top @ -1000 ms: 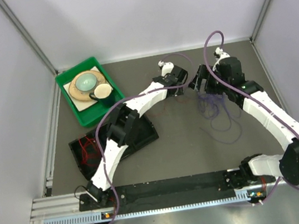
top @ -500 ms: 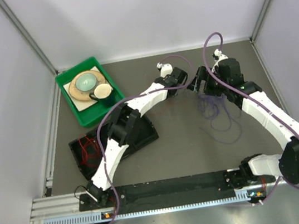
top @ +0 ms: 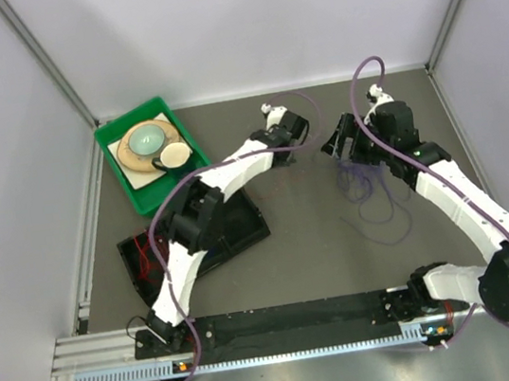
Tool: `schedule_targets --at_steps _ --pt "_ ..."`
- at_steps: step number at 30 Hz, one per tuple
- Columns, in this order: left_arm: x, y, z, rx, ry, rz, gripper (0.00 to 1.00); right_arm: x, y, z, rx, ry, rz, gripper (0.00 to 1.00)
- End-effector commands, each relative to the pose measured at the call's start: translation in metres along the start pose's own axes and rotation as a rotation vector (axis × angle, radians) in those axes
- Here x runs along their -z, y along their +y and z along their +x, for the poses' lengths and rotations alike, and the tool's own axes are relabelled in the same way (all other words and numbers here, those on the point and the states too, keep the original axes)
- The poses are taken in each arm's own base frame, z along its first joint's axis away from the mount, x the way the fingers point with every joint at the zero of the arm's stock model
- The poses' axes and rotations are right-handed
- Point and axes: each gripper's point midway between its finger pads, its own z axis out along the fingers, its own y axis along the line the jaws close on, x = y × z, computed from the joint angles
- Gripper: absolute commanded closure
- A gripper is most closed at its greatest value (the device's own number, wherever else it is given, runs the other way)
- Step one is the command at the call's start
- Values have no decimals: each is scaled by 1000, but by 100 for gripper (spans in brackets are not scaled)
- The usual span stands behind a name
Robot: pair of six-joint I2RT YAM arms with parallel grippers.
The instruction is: Untangle the cables
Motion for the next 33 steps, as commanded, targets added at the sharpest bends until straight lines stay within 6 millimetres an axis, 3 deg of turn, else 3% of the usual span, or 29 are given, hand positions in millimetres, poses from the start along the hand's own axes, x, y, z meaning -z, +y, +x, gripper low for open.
schedule_targets --at_steps 1,2,3,4,6,7,9,10,12,13,17,22,33 --pt "112 0 -95 97 -164 268 100 17 8 -23 21 -103 -13 14" --pt "148 7 -115 121 -220 328 100 19 9 -25 23 -108 -13 14" --pt "152 14 -105 111 -196 359 100 20 9 -26 27 -114 -10 14" --pt "188 22 -124 113 -275 412 100 22 9 -27 27 -117 -10 14" --pt "205 39 -121 93 -298 412 100 24 9 -27 26 -125 -15 14" --pt "234 52 -132 86 -350 433 100 24 11 -28 27 -129 -22 14" --pt "251 71 -131 79 -365 426 100 22 11 -26 23 -126 -27 15" --pt "277 84 -137 79 -409 436 100 21 11 -26 21 -124 -30 15" --pt "291 109 -136 78 -423 402 100 17 12 -25 19 -118 -37 15" --pt "313 124 -142 90 -473 393 100 15 12 -24 16 -114 -41 15" --pt "345 173 -143 89 -524 257 100 5 18 -22 0 -98 -82 15" --pt "360 221 -122 113 -510 103 100 -7 23 -17 -30 -70 -125 15" --pt "317 267 -69 173 -407 -59 100 -17 29 -10 -50 -29 -170 16"
